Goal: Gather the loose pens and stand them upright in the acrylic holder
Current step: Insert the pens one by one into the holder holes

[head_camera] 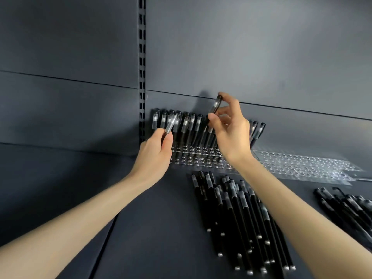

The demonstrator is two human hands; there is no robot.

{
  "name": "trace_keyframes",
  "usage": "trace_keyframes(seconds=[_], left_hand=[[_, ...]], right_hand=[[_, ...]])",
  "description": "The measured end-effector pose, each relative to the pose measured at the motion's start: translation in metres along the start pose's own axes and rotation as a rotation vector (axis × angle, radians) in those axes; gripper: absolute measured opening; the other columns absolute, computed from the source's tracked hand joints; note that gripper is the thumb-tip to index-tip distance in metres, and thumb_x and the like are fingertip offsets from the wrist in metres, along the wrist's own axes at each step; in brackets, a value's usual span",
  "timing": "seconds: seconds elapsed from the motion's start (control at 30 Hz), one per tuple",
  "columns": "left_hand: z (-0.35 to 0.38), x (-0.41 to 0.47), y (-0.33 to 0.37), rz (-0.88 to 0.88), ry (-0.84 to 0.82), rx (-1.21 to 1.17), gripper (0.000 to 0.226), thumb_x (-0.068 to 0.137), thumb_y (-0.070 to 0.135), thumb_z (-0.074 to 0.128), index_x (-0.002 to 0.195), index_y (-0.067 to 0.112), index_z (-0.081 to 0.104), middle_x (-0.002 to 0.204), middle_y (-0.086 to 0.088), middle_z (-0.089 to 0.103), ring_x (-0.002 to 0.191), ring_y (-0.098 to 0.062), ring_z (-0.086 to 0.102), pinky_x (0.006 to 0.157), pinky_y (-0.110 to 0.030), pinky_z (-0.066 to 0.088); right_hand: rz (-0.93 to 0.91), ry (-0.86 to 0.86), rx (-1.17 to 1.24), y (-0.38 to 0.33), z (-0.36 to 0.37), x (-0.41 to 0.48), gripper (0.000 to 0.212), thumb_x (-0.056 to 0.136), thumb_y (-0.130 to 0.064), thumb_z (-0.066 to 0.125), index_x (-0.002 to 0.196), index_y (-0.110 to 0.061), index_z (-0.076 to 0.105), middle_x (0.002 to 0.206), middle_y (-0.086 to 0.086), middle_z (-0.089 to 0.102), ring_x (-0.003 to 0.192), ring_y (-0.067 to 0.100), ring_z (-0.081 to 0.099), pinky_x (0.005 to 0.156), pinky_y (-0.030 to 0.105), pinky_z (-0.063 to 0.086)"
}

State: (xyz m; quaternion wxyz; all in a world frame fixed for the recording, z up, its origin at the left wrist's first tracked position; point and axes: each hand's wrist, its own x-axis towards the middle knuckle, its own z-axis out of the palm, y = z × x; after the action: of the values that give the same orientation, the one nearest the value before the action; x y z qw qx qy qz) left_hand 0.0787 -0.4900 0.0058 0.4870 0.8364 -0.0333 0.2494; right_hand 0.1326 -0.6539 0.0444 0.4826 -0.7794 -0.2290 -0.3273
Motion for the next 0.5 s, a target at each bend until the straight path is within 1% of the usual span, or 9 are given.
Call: trace_keyframes(seconds=[0.07,0.13,0.2,0.27,0.33,0.4,0.5], left_hand=[[0.004,0.009,-0.004,0.02,0.006,-0.042,0.021,0.102,0.023,0.035,0.087,0.011,0.044,0.071,-0.013,0.056,0.048,-0.005,0.04,0.044,-0.016,0.034],[0.009,0.014,-0.008,0.049,0.026,-0.089,0.014,0.101,0.021,0.035,0.094,0.013,0.043,0.072,-0.013,0.057,0.049,-0.005,0.04,0.045,-0.019,0.033],[0.011,0.015,-0.011,0.089,0.035,-0.122,0.012,0.101,0.022,0.036,0.097,0.014,0.043,0.07,-0.008,0.056,0.05,-0.006,0.04,0.046,-0.021,0.032],[0.008,0.015,-0.012,0.13,0.036,-0.157,0.01,0.101,0.022,0.037,0.098,0.017,0.044,0.067,-0.003,0.053,0.05,-0.006,0.04,0.046,-0.02,0.033],[0.004,0.015,-0.013,0.139,0.06,-0.204,0.011,0.101,0.022,0.038,0.099,0.016,0.047,0.064,-0.004,0.05,0.049,-0.006,0.039,0.044,-0.018,0.033],[0.002,0.016,-0.015,0.121,0.068,-0.231,0.014,0.101,0.021,0.038,0.101,0.014,0.049,0.064,-0.005,0.049,0.048,-0.006,0.037,0.042,-0.016,0.031],[0.005,0.014,-0.021,0.092,0.054,-0.242,0.014,0.101,0.023,0.038,0.102,0.017,0.05,0.063,-0.002,0.05,0.045,-0.005,0.037,0.042,-0.017,0.031]], right_hand=[[-0.01,0.026,-0.034,0.002,0.008,0.004,0.045,0.093,-0.011,0.058,0.135,-0.018,0.042,0.082,-0.014,0.056,0.075,0.01,0.062,0.068,0.011,0.047],[-0.018,0.022,-0.041,0.004,0.015,0.006,0.046,0.092,-0.01,0.058,0.134,-0.018,0.042,0.081,-0.014,0.057,0.075,0.011,0.063,0.067,0.015,0.048],[-0.029,0.001,-0.05,0.006,0.02,0.006,0.045,0.092,-0.01,0.059,0.133,-0.018,0.042,0.08,-0.012,0.059,0.073,0.012,0.063,0.068,0.019,0.048],[-0.036,-0.018,-0.071,0.008,0.024,0.006,0.044,0.091,-0.009,0.06,0.131,-0.018,0.044,0.079,-0.01,0.061,0.071,0.008,0.062,0.069,0.018,0.049],[-0.036,-0.036,-0.088,0.01,0.025,0.006,0.042,0.091,-0.01,0.061,0.13,-0.017,0.045,0.079,-0.009,0.064,0.071,0.007,0.063,0.072,0.018,0.051],[-0.044,-0.067,-0.113,0.012,0.026,0.006,0.038,0.092,-0.01,0.06,0.127,-0.015,0.048,0.08,-0.008,0.067,0.074,0.009,0.066,0.075,0.023,0.053],[-0.033,-0.132,-0.131,0.015,0.026,0.005,0.032,0.092,-0.009,0.059,0.124,-0.014,0.054,0.081,-0.008,0.067,0.079,0.011,0.068,0.081,0.033,0.055]])
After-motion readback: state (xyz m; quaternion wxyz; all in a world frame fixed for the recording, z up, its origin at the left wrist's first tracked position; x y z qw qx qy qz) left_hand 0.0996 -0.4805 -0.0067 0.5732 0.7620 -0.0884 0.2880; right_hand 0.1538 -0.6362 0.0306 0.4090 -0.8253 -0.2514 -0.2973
